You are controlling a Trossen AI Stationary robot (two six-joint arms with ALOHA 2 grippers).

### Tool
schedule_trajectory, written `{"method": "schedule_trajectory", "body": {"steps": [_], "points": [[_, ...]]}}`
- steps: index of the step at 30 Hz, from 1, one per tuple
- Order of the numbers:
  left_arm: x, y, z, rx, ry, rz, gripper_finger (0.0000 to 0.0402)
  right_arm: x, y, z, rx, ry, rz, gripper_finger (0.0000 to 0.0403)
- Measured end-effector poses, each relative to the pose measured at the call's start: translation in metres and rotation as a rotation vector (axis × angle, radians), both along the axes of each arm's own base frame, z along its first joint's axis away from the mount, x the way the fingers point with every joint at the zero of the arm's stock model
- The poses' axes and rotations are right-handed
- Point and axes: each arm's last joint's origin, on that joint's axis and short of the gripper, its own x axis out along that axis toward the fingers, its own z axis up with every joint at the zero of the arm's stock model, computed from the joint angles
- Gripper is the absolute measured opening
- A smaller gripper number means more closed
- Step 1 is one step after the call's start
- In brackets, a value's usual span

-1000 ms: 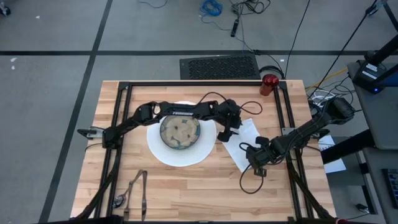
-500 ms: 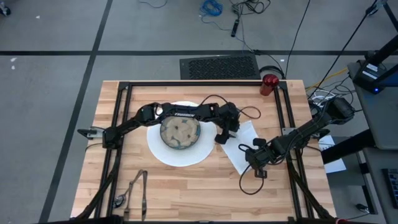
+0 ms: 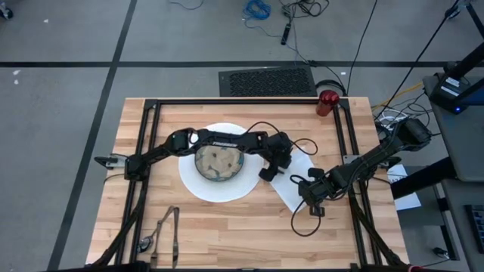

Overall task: Set table place
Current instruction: Fold the white napkin

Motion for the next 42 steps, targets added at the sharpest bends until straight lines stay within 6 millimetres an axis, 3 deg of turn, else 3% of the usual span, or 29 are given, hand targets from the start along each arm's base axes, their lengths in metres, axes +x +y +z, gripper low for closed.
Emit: {"method": "schedule_trajectory", "body": {"steps": [13,33,42], "points": [[0.003,0.027,0.019,-0.023,-0.046,0.094,0.0235,0.000,0.000,0.000,0.002,0.000,-0.011,0.0000],[-0.003,0.034,0.012,-0.071,0.044,0.141,0.0235,0.000,0.000,0.000,0.007,0.000,-0.026,0.0000],[-0.002,0.039,-0.001,-0.105,0.072,0.174,0.0235,0.000,0.000,0.000,0.007,-0.003,-0.027,0.0000]]}}
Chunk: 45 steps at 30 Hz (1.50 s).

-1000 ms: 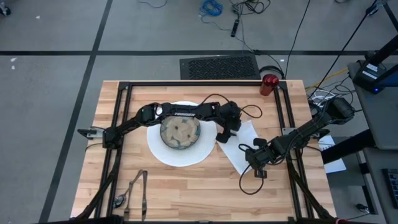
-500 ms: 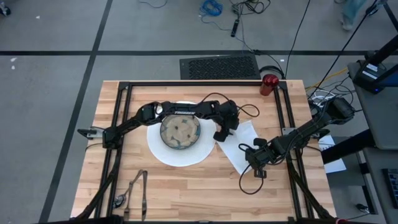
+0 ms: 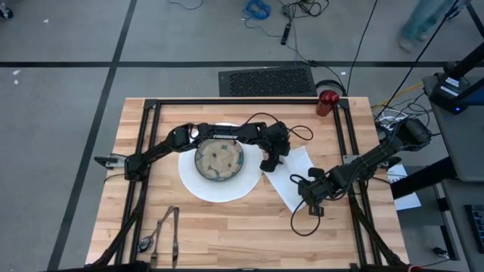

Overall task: Set table place
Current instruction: Fold the white napkin

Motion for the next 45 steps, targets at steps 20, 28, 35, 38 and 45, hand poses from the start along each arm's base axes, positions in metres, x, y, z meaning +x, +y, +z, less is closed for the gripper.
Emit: {"method": "schedule_trajectory", "body": {"steps": [20,28,35,38,45], "points": [[0.002,0.002,0.001,0.010,-0.022,0.025,0.0117,0.000,0.000,0.000,-0.004,-0.005,-0.026,0.0000],[0.003,0.003,0.006,0.019,-0.028,0.033,0.0050,0.006,-0.002,0.015,-0.029,0.010,-0.165,0.0000],[0.007,0.016,0.041,0.015,-0.085,0.074,0.0011,0.009,-0.002,0.045,-0.111,0.053,-0.232,0.0000],[0.006,0.017,0.057,0.018,-0.116,0.079,0.0003,0.012,-0.001,0.057,-0.126,0.048,-0.243,0.0000],[-0.015,0.015,0.112,0.002,-0.113,0.063,0.0001,0.017,0.002,0.091,-0.148,0.026,-0.265,0.0000]]}}
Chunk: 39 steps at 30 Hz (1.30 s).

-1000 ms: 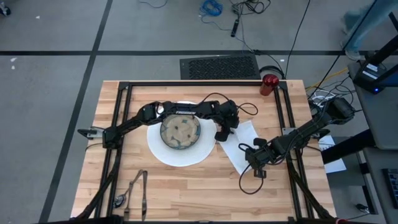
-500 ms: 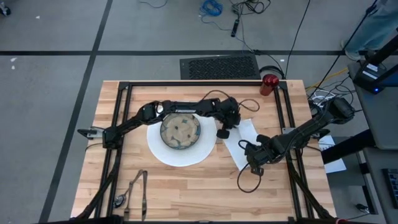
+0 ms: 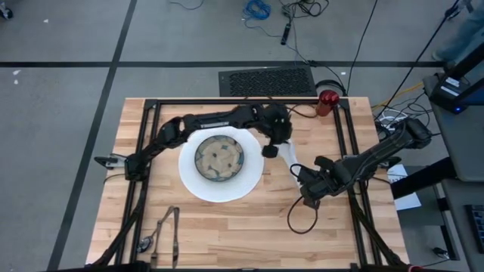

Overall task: Set table place
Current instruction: Fold the white napkin

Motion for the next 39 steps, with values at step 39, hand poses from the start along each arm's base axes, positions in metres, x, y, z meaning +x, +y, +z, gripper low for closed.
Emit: {"method": "schedule_trajectory", "body": {"steps": [39], "points": [[-0.010,-0.028,-0.069,-0.041,0.093,0.132,0.0000,-0.025,0.006,-0.026,-0.145,0.056,-0.038,0.0000]]}}
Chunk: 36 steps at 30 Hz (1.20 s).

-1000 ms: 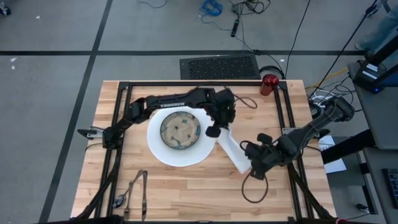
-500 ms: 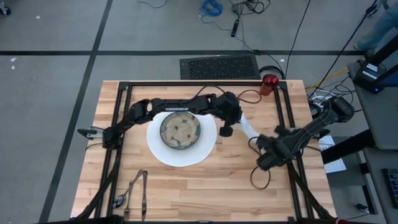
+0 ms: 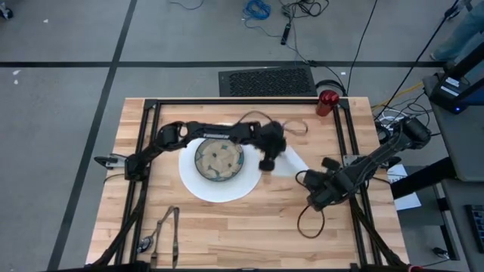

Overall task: Set table place
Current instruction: Fold the white napkin

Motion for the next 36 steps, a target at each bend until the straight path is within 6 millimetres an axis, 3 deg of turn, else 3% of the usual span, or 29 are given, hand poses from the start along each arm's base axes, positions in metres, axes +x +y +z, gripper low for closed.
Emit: {"method": "schedule_trajectory", "body": {"steps": [6,13,21,25,31,36], "points": [[-0.011,-0.045,-0.032,-0.038,0.137,-0.123,0.0000,0.008,0.010,-0.007,0.081,0.003,0.040,0.0000],[-0.013,-0.077,-0.022,-0.040,0.179,-0.189,0.0000,0.006,0.013,-0.007,0.157,0.058,0.047,0.0000],[-0.025,-0.078,0.042,-0.026,0.083,-0.192,0.0000,0.004,0.014,0.022,0.149,0.066,0.050,0.0000],[-0.036,-0.081,0.063,-0.067,0.075,-0.235,0.0000,0.006,0.021,0.034,0.155,0.030,0.080,0.0000],[-0.040,-0.087,0.061,-0.141,0.113,-0.291,0.0000,0.003,0.025,0.038,0.047,-0.037,0.123,0.0000],[-0.033,-0.075,0.043,-0.141,0.125,-0.267,0.0000,-0.005,0.009,0.014,-0.089,0.000,0.037,0.0000]]}}
